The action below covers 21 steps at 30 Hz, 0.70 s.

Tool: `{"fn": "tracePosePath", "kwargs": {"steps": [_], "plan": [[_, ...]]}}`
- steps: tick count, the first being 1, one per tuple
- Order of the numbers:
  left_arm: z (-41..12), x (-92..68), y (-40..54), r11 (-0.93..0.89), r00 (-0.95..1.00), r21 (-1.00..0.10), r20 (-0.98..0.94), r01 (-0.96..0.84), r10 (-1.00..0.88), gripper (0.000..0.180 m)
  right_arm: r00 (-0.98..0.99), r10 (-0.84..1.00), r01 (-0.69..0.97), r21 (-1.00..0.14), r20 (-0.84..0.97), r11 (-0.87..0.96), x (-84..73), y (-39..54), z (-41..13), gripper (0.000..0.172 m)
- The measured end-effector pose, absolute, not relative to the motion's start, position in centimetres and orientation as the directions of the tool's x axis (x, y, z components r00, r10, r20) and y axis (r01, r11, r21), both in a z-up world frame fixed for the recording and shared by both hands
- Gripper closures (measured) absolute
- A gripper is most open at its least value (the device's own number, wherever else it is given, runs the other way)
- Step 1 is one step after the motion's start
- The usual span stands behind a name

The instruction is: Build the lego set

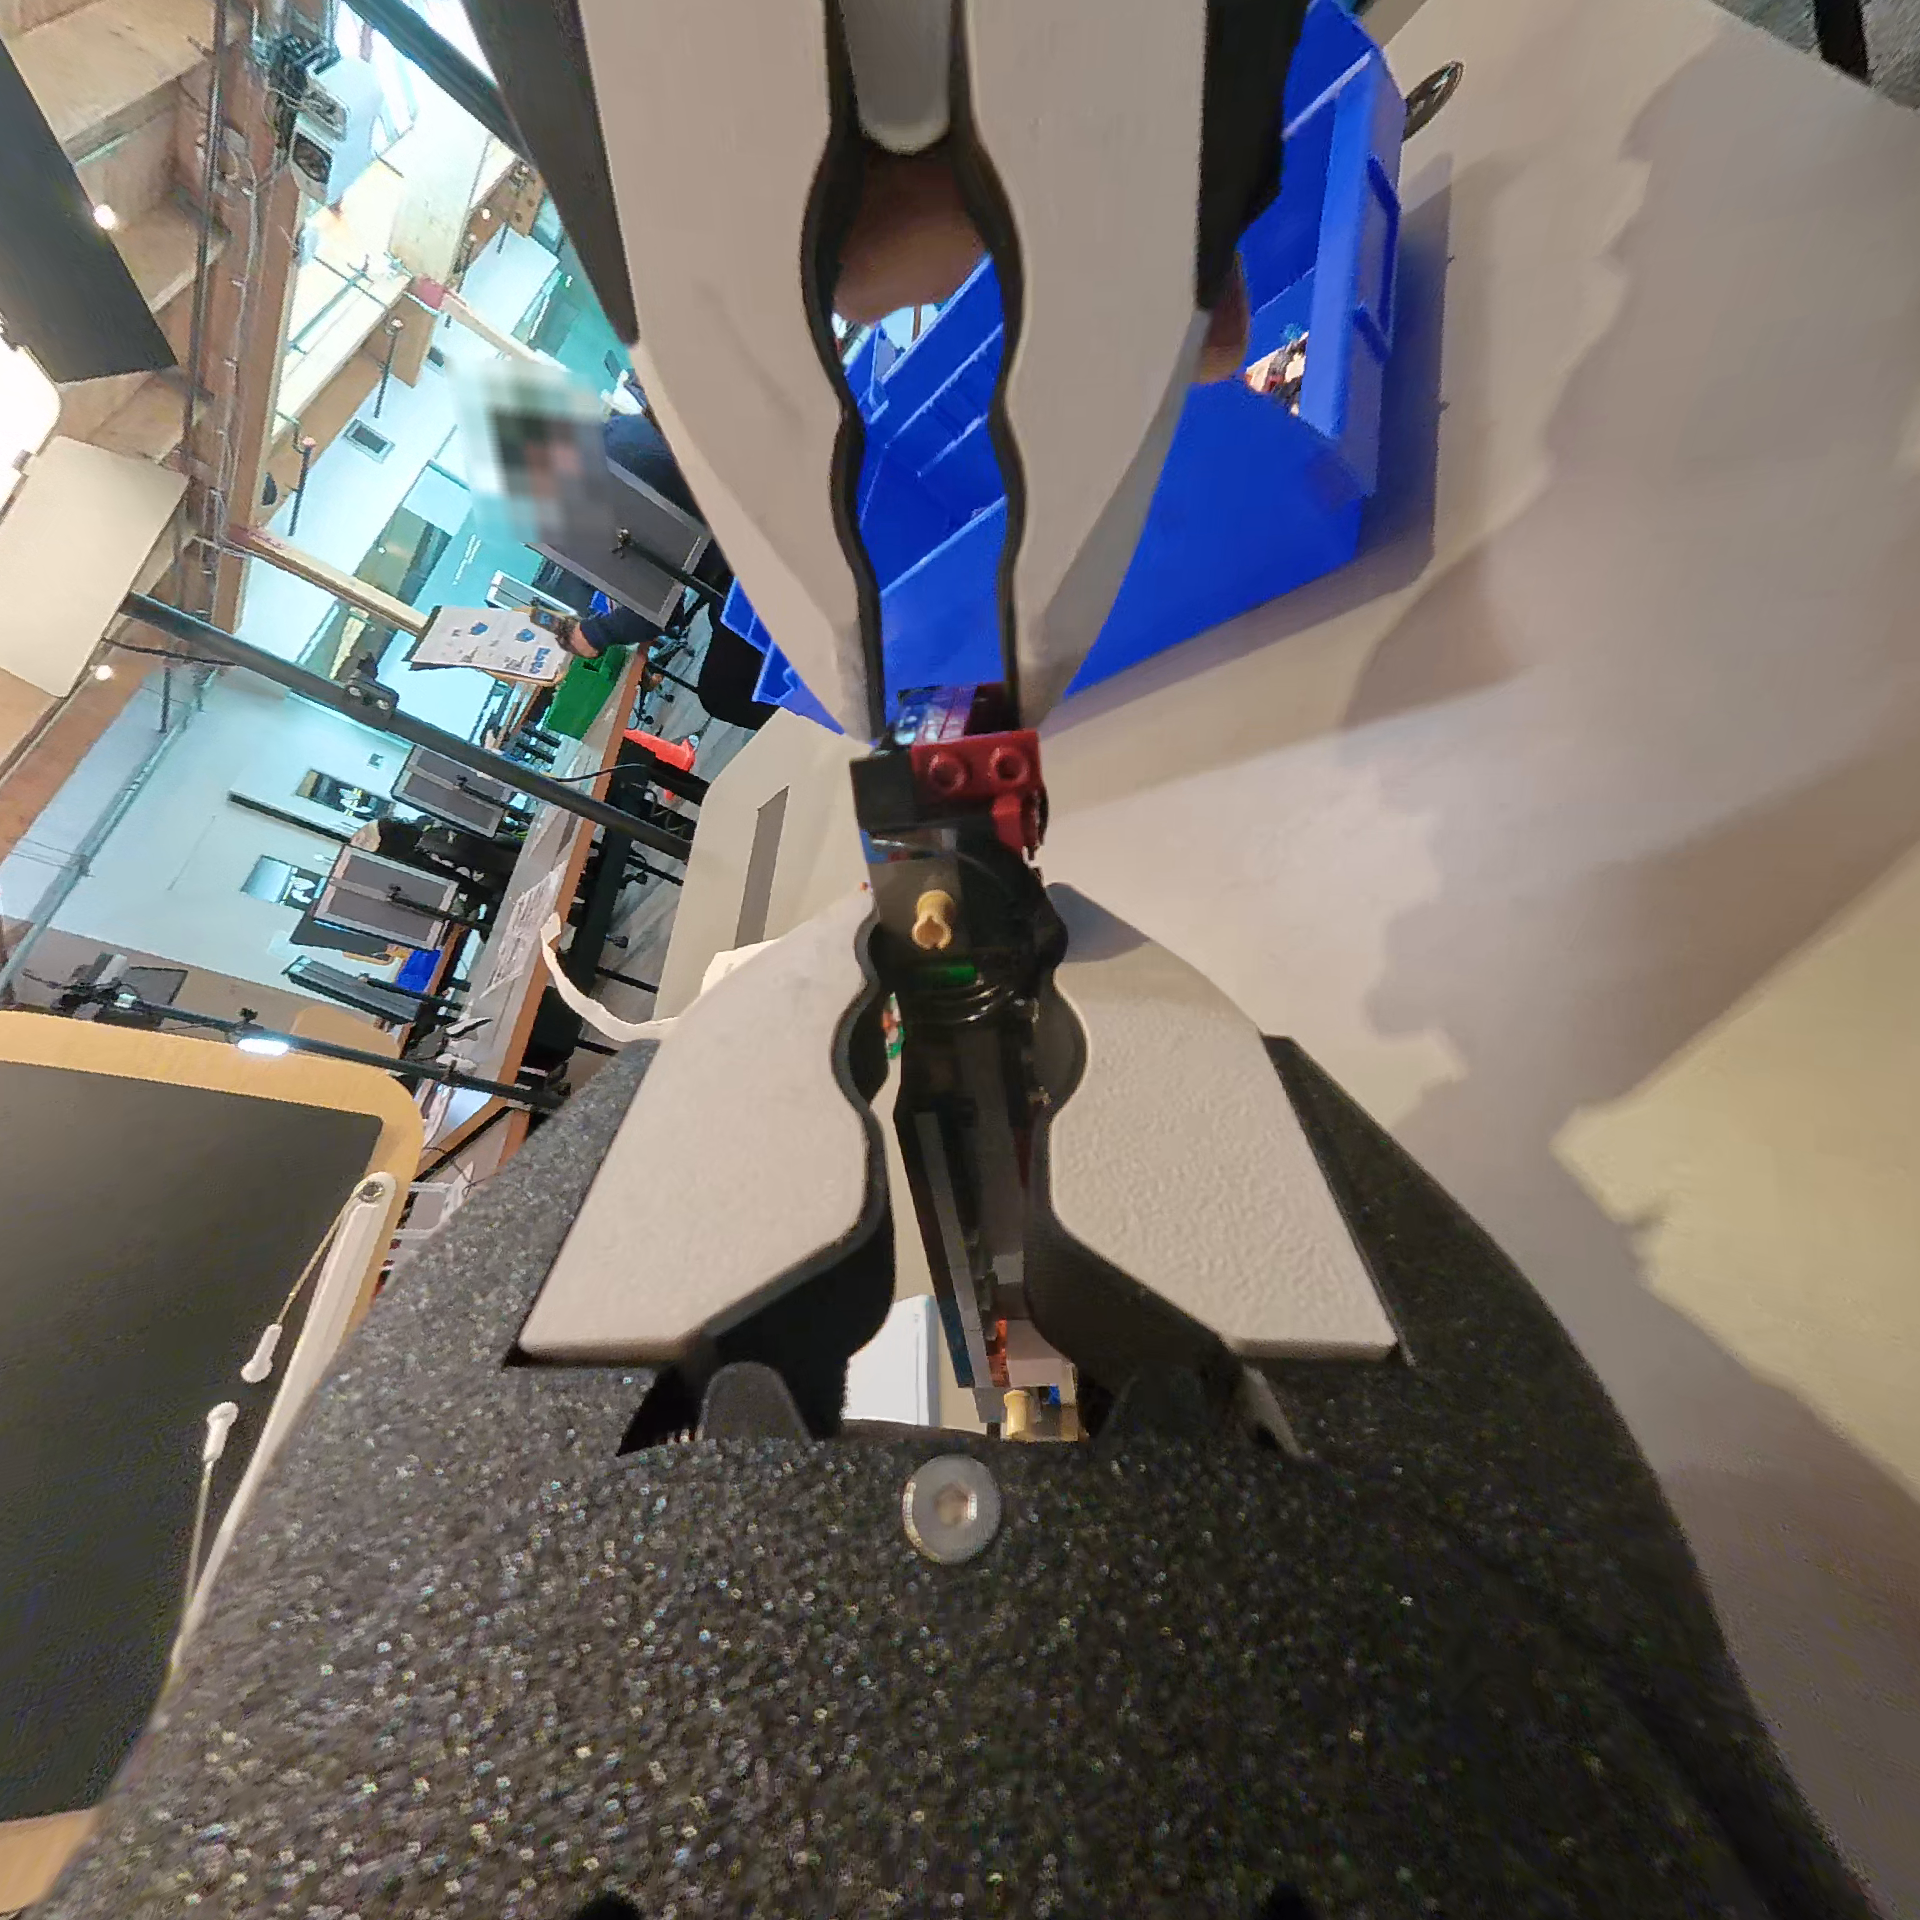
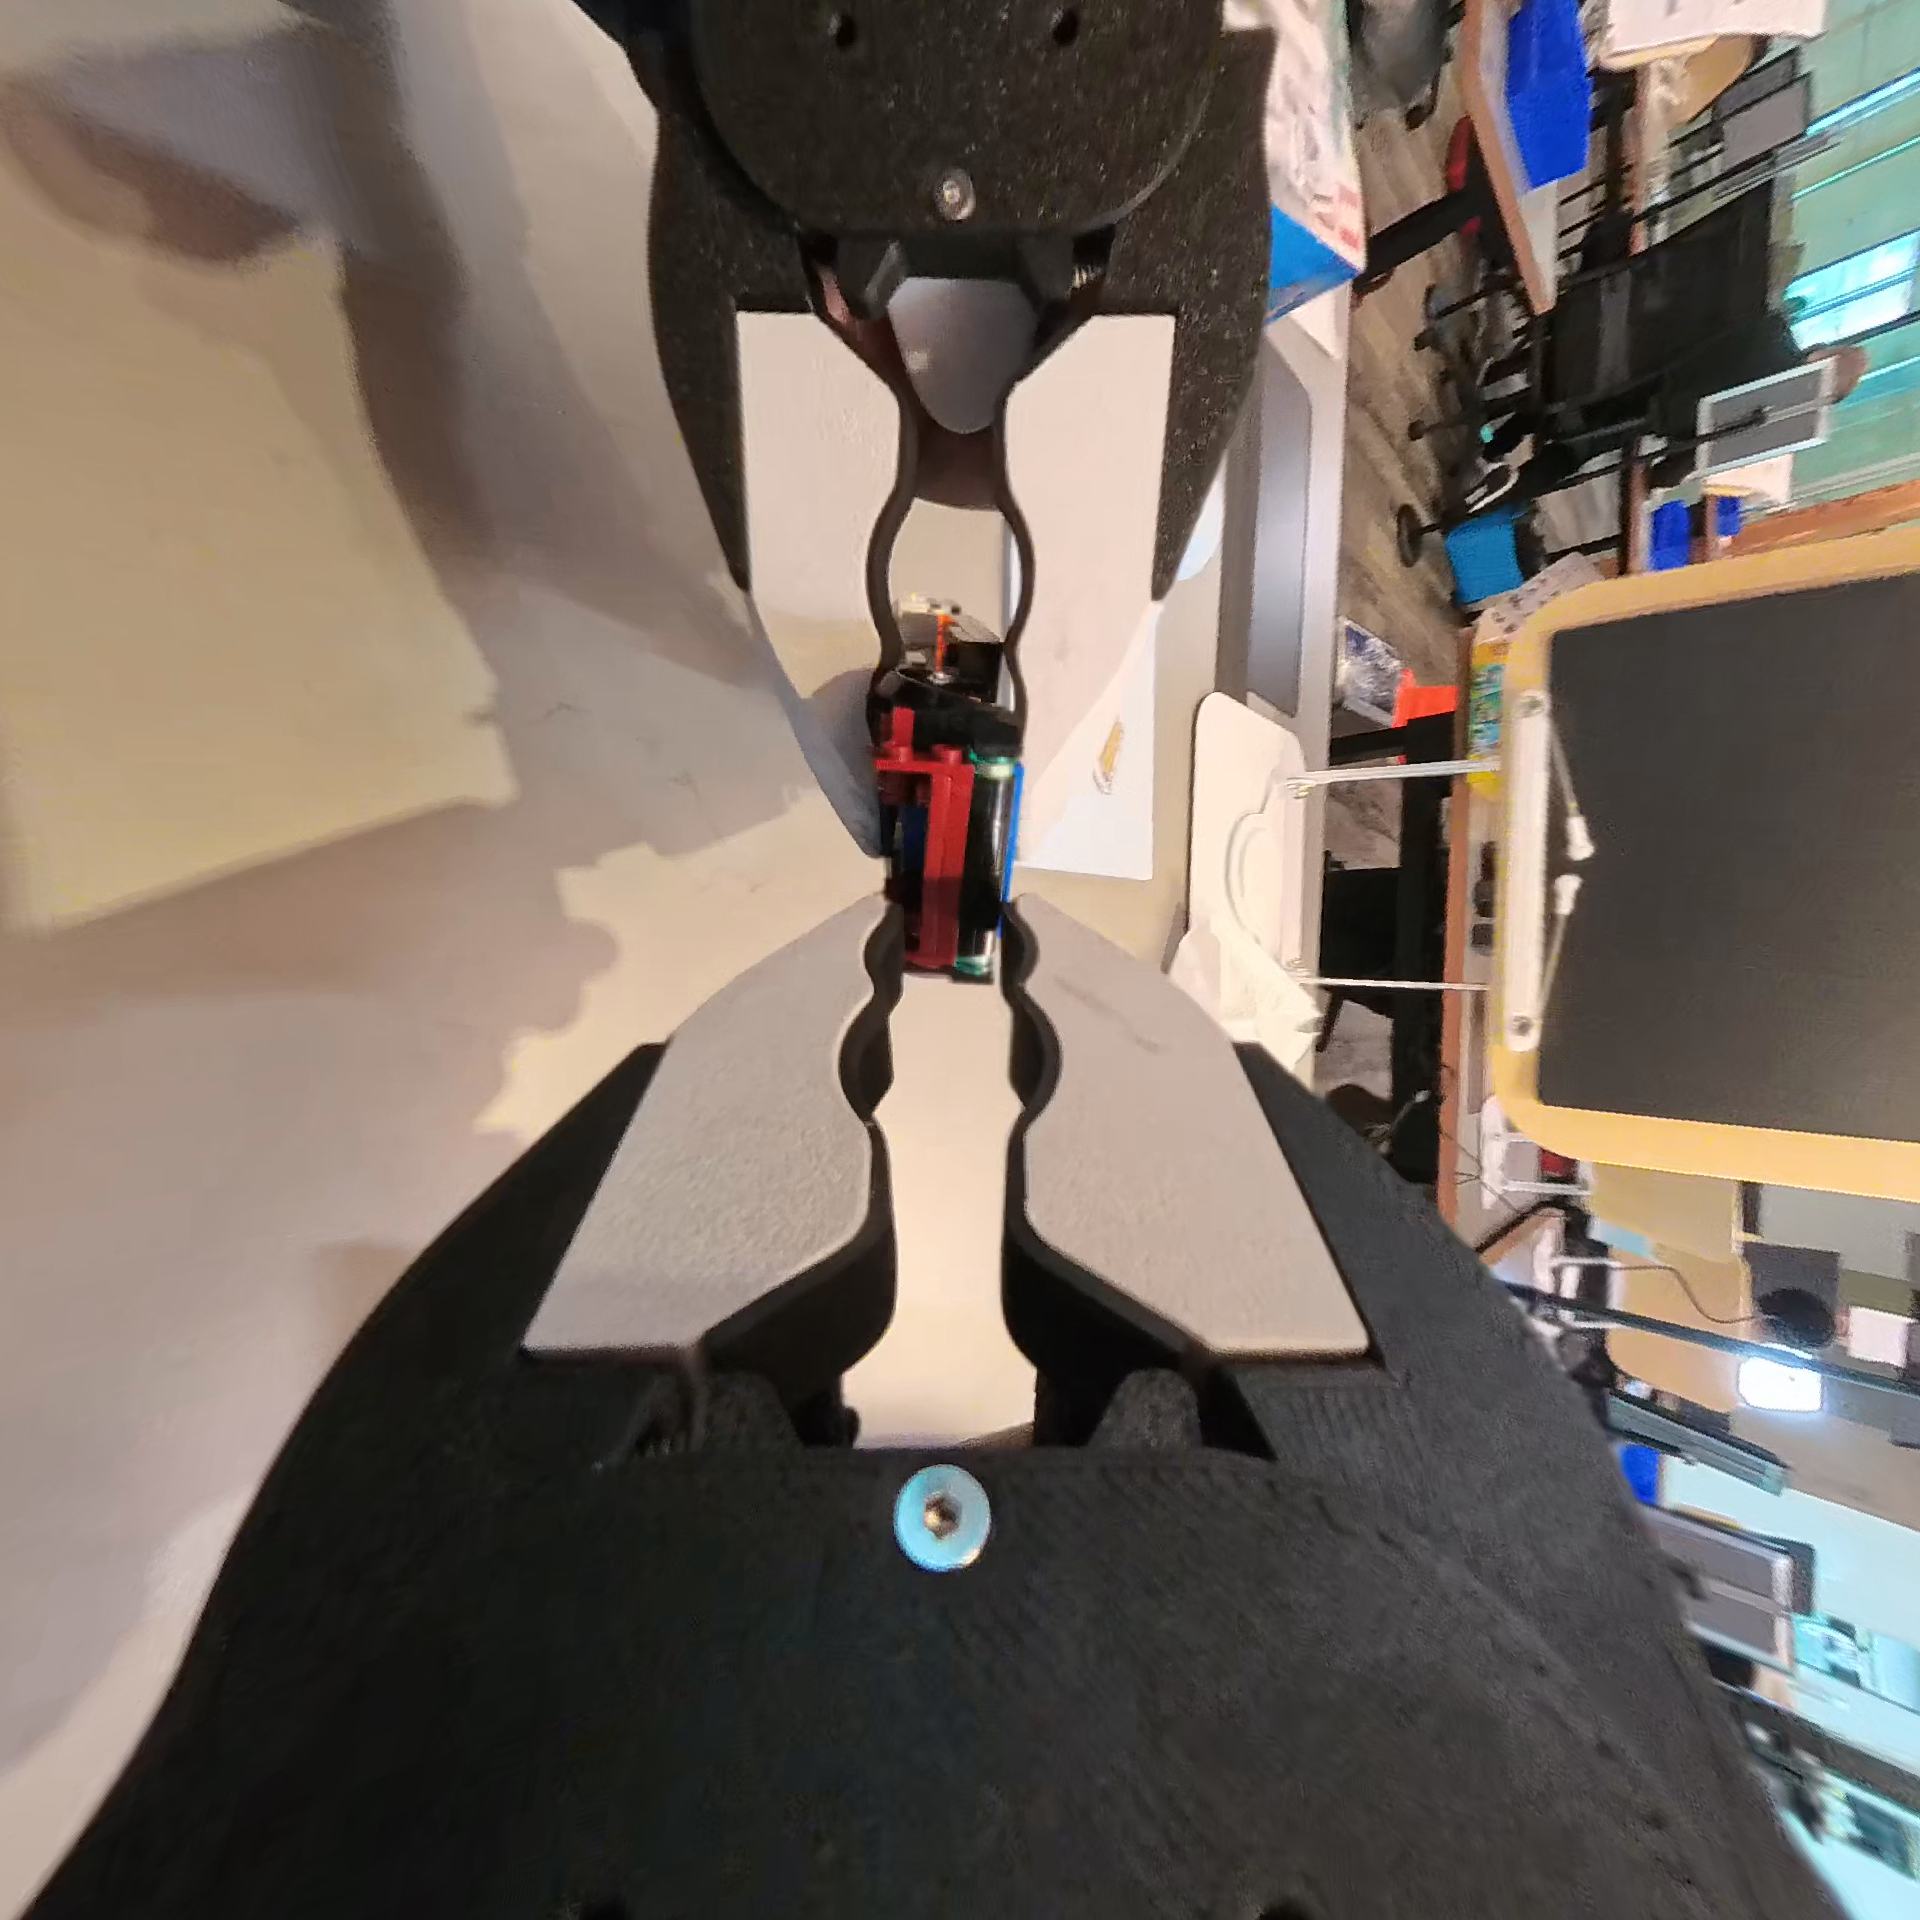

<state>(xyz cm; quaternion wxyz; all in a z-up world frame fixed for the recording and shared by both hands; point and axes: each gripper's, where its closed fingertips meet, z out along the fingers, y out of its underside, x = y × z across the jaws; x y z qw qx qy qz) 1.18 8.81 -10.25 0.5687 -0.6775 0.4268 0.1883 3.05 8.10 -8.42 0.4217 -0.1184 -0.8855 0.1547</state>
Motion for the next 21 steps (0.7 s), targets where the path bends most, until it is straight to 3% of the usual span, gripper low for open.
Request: {"fn": "tracePosePath", "kwargs": {"steps": [7, 21], "plan": [[-10.3, 1.4, 8.8, 0.009, 0.548, -0.590, -0.754, -0.807, -0.362, 0.156, -0.594, 0.332, 0.048, -0.379, 0.733, 0.924, 3.2, 7.1, -7.7, 0.149], [-10.5, 1.6, 8.7, 0.014, 0.535, -0.580, -0.760, -0.814, -0.369, 0.156, -0.621, 0.317, 0.023, -0.387, 0.717, 0.922, 2.9, 6.3, -7.8, 0.157]]}}
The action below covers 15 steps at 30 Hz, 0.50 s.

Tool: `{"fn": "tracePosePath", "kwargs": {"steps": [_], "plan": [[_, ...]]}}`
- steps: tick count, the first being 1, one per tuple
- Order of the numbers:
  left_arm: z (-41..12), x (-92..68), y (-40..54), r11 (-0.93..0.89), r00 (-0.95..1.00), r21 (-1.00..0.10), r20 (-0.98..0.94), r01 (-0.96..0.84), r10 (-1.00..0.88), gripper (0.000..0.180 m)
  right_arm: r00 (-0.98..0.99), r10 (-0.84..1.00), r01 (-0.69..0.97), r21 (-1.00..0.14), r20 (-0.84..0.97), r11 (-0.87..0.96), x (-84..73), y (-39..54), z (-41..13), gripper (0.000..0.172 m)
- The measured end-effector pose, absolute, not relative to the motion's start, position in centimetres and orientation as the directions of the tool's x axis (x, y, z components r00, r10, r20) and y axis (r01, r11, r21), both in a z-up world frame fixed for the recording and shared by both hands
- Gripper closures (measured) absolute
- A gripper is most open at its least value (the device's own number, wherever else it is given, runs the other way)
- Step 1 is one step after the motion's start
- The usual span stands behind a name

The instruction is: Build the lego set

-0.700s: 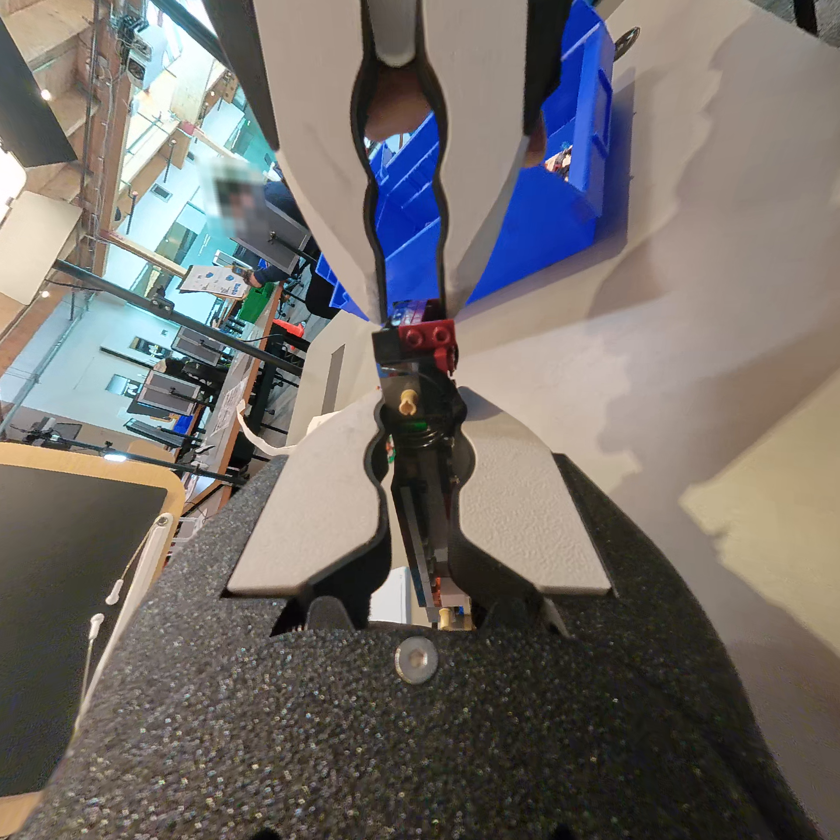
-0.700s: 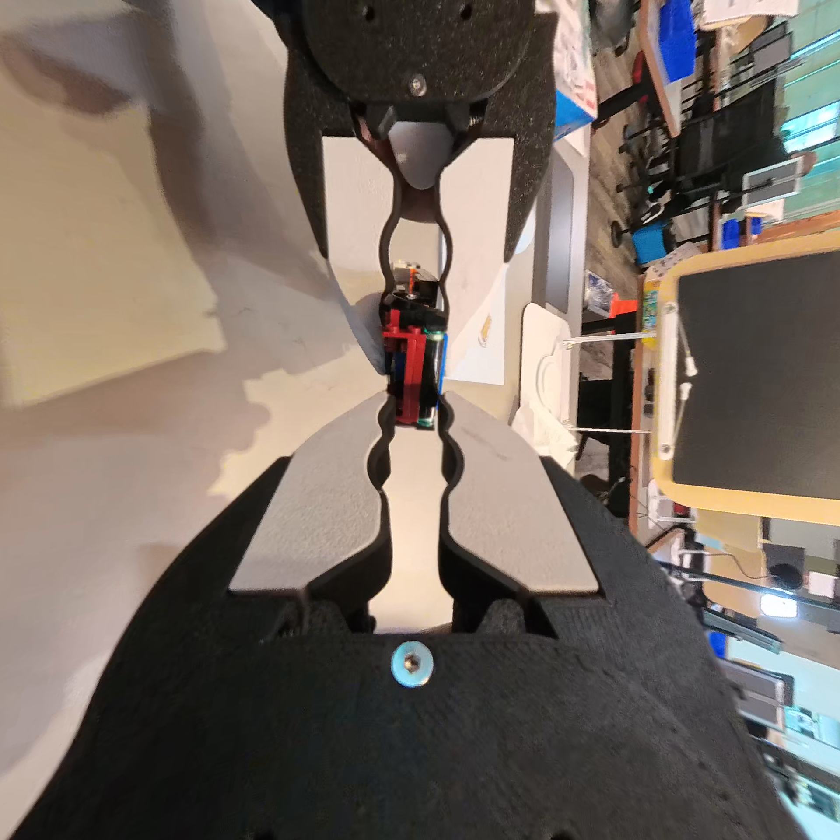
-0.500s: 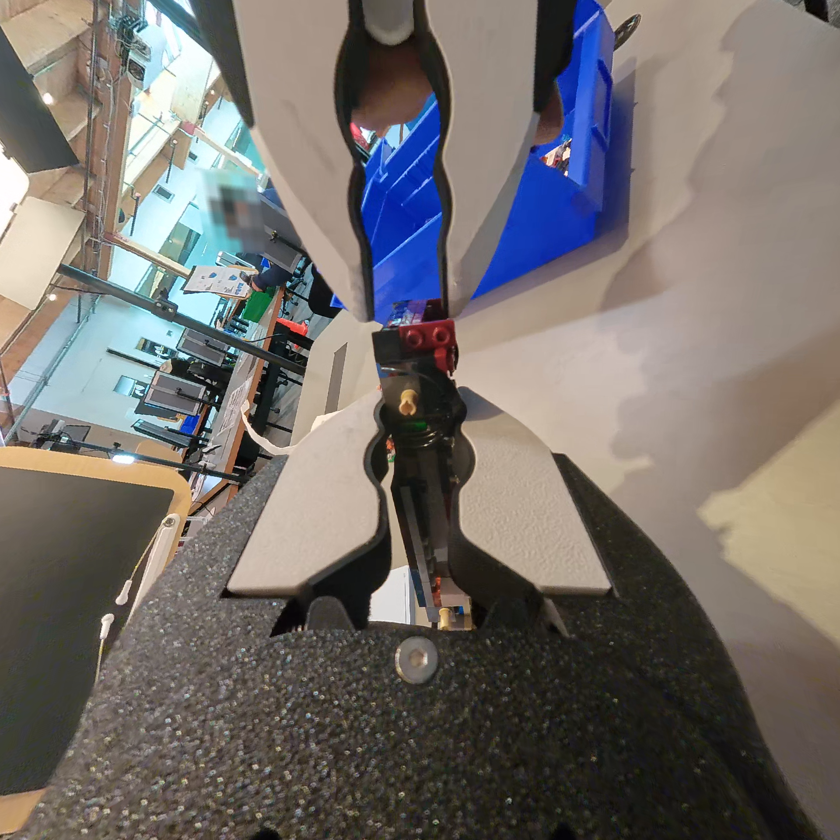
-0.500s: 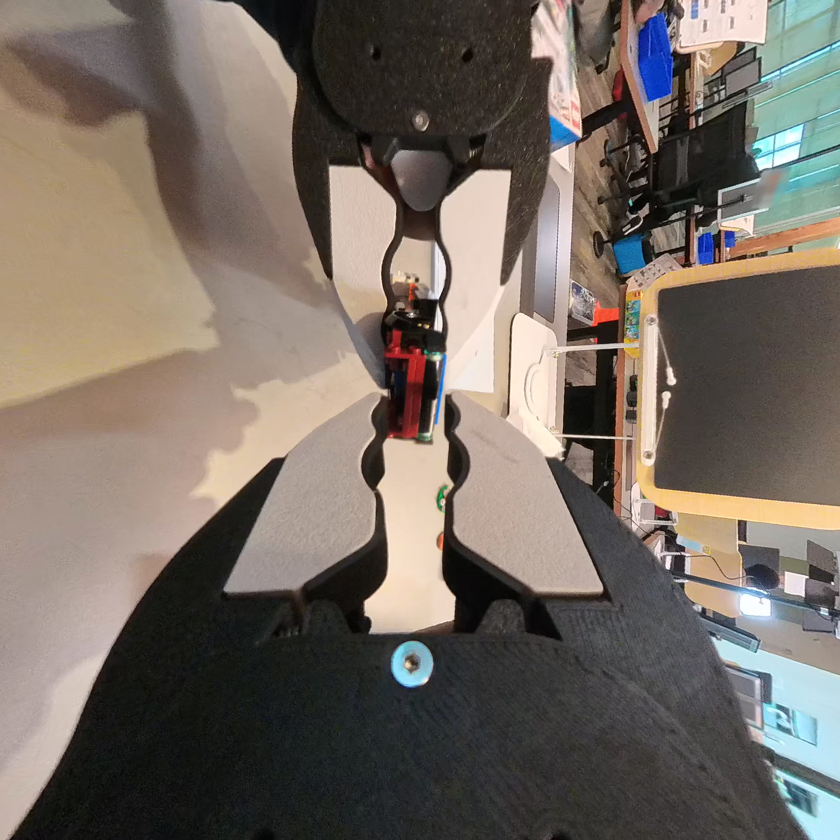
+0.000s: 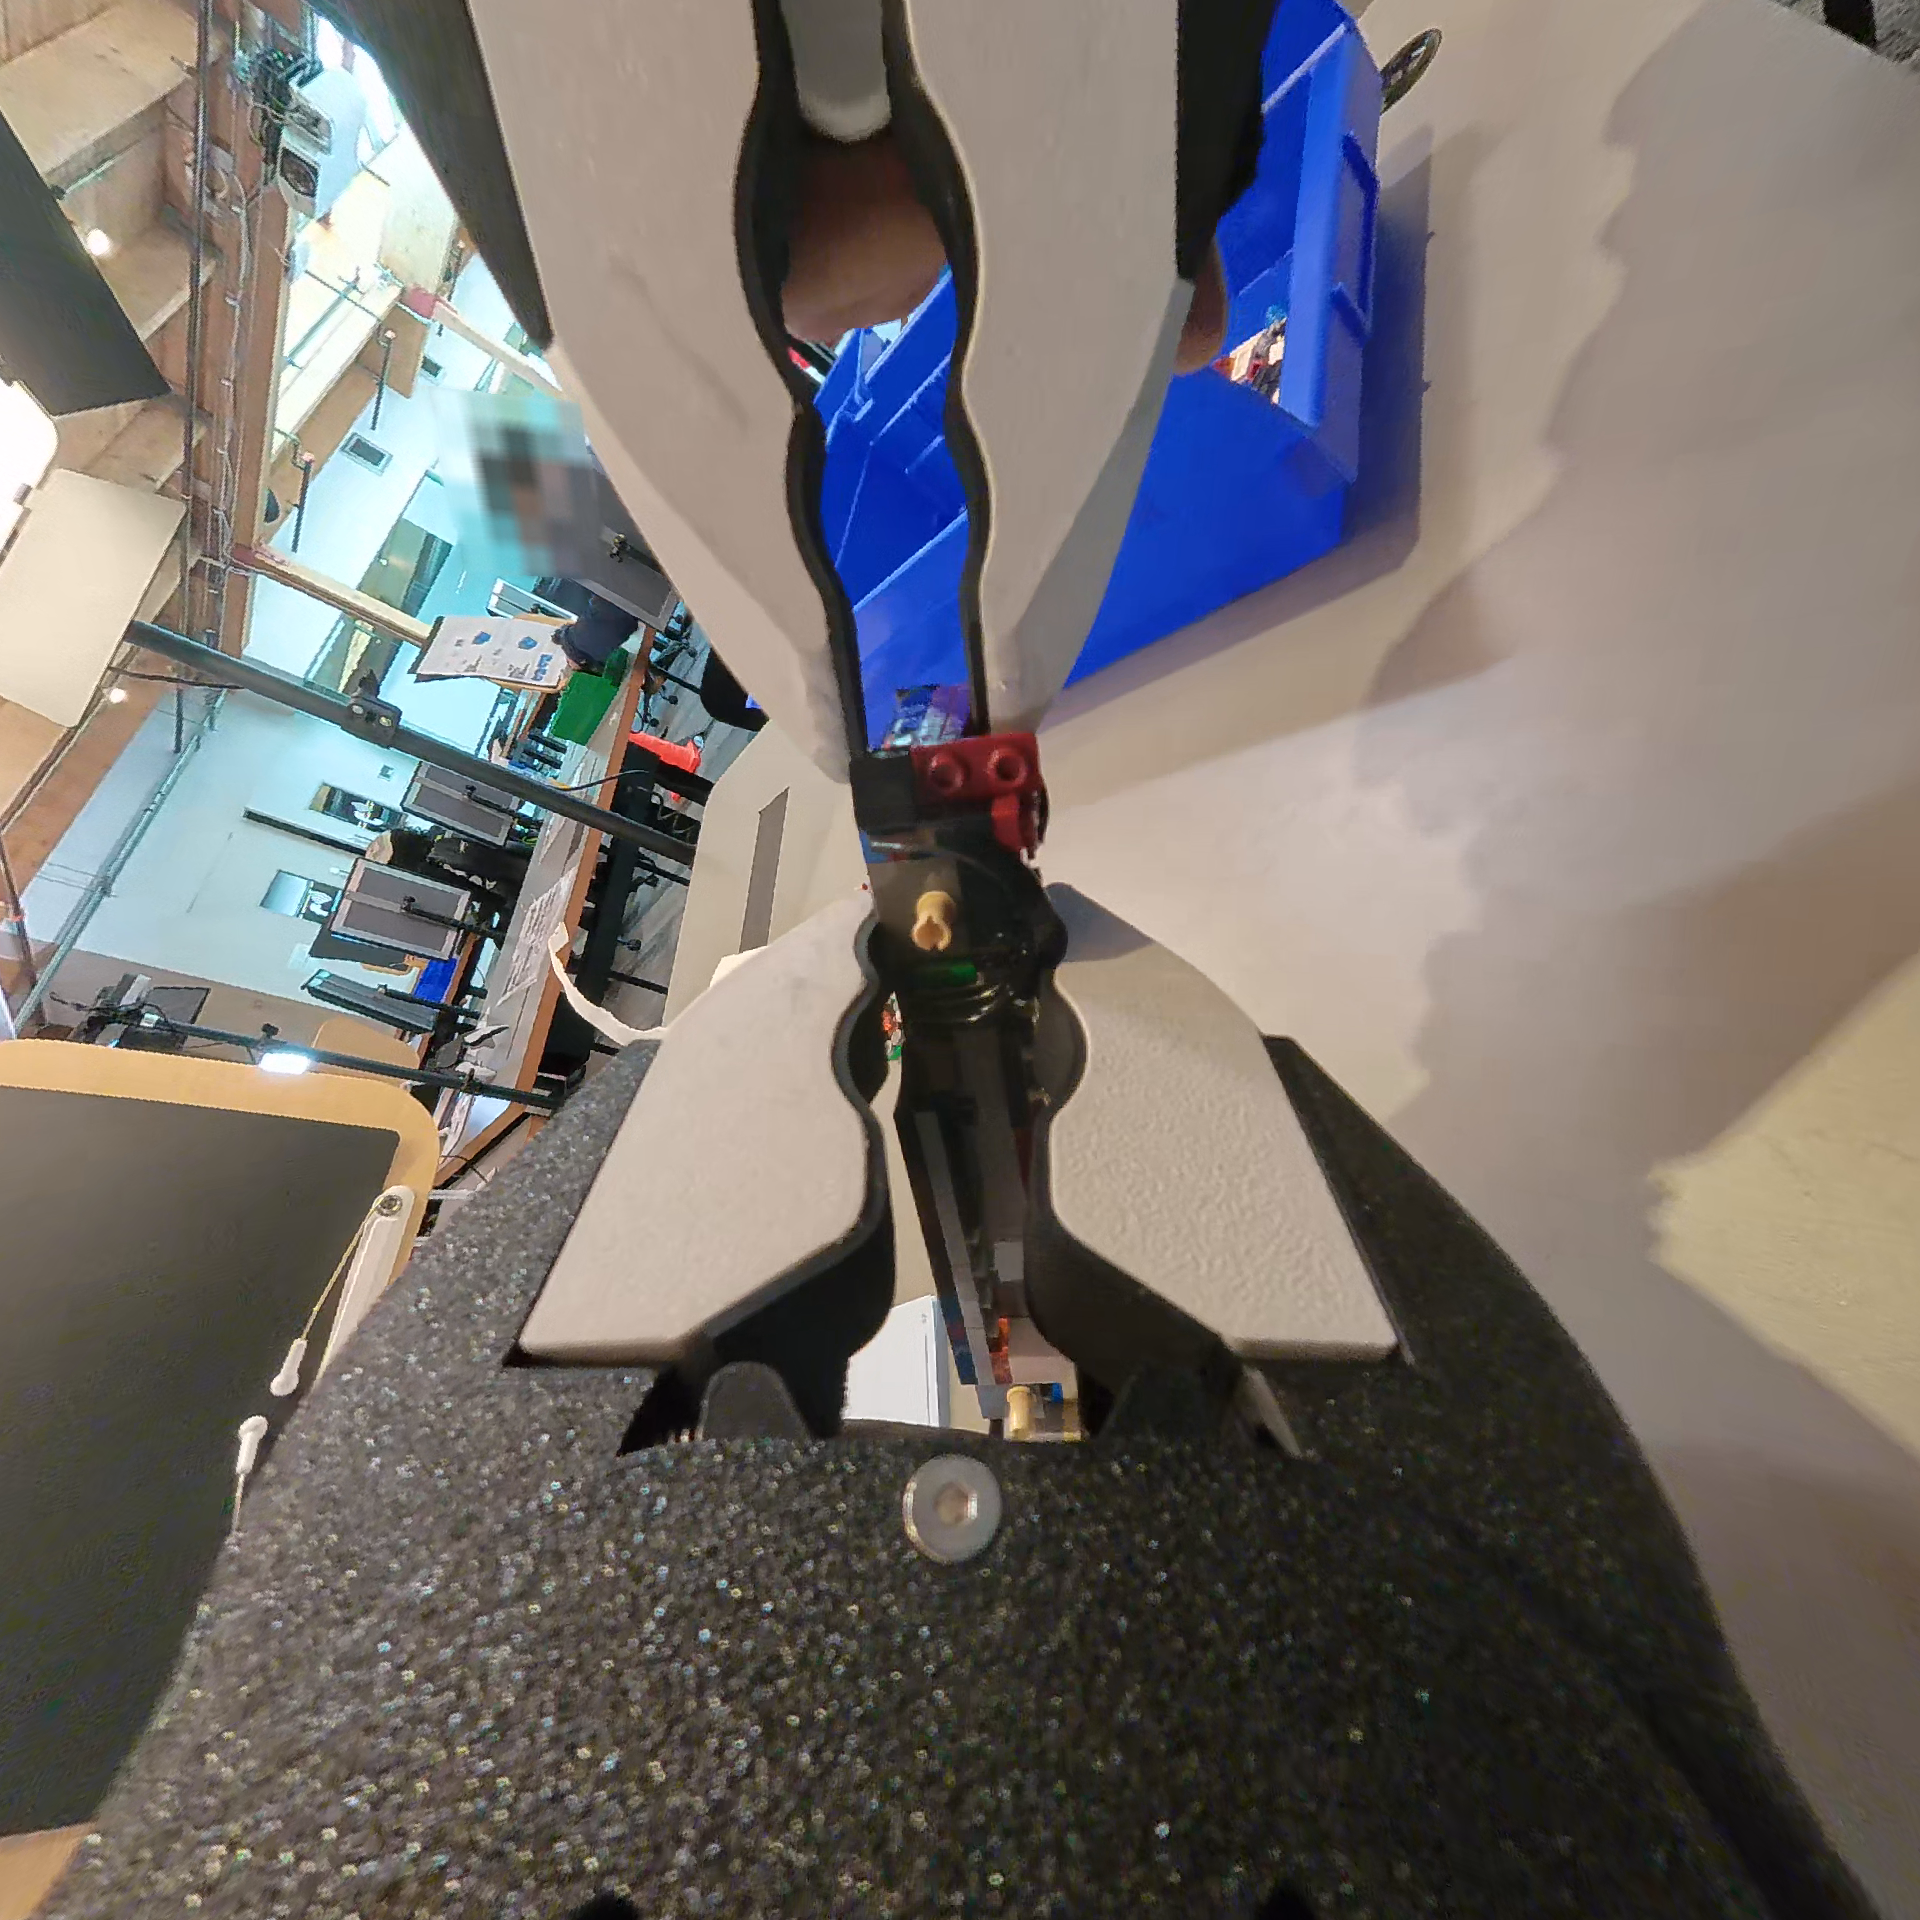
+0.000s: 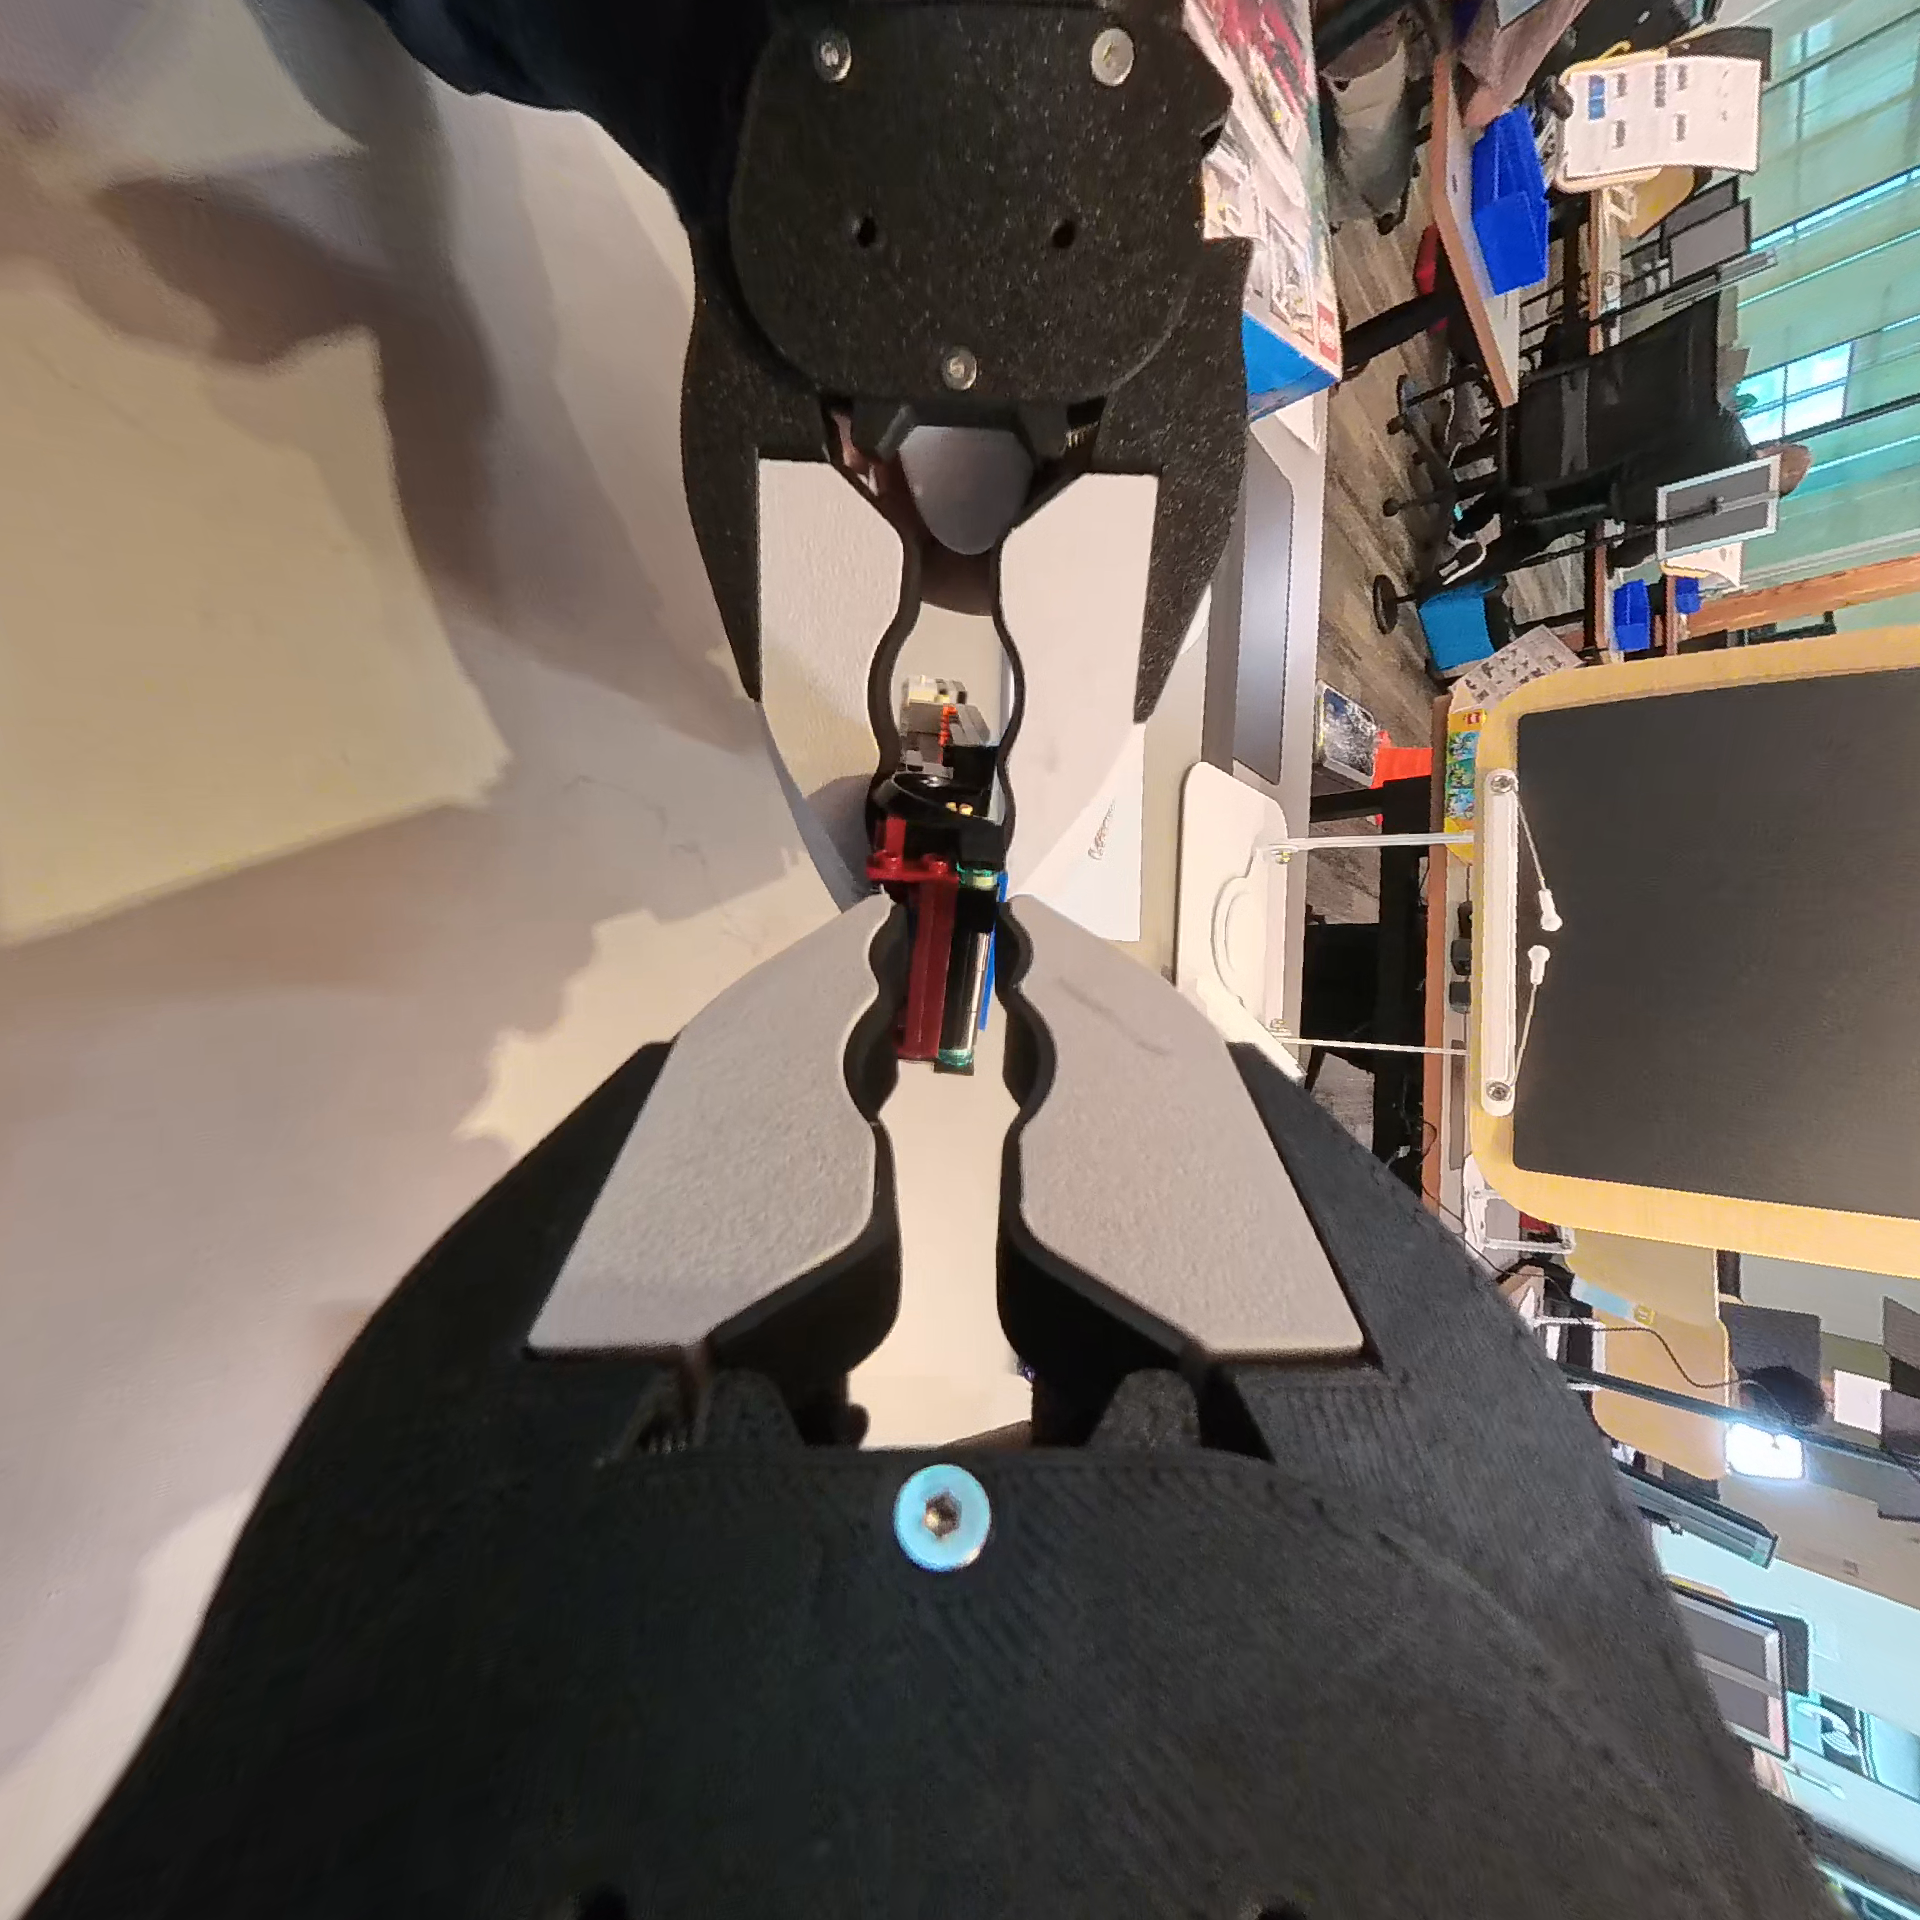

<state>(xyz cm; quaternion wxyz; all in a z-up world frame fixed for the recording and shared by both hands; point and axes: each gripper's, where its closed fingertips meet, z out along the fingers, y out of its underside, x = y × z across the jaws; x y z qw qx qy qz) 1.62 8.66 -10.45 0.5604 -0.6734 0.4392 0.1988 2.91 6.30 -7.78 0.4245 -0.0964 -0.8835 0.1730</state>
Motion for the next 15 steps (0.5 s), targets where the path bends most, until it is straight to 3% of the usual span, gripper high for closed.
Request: {"fn": "tracePosePath", "kwargs": {"steps": [13, 15], "plan": [[-10.92, 1.41, 8.89, 0.009, 0.498, -0.529, -0.803, -0.848, -0.328, 0.156, -0.584, 0.334, 0.033, -0.389, 0.740, 0.921, 2.96, 6.69, -8.35, 0.156], [-11.05, 0.92, 8.93, -0.004, 0.457, -0.476, -0.843, -0.879, -0.284, 0.156, -0.549, 0.326, 0.027, -0.374, 0.769, 0.927, 3.22, 7.05, -8.44, 0.147]]}}
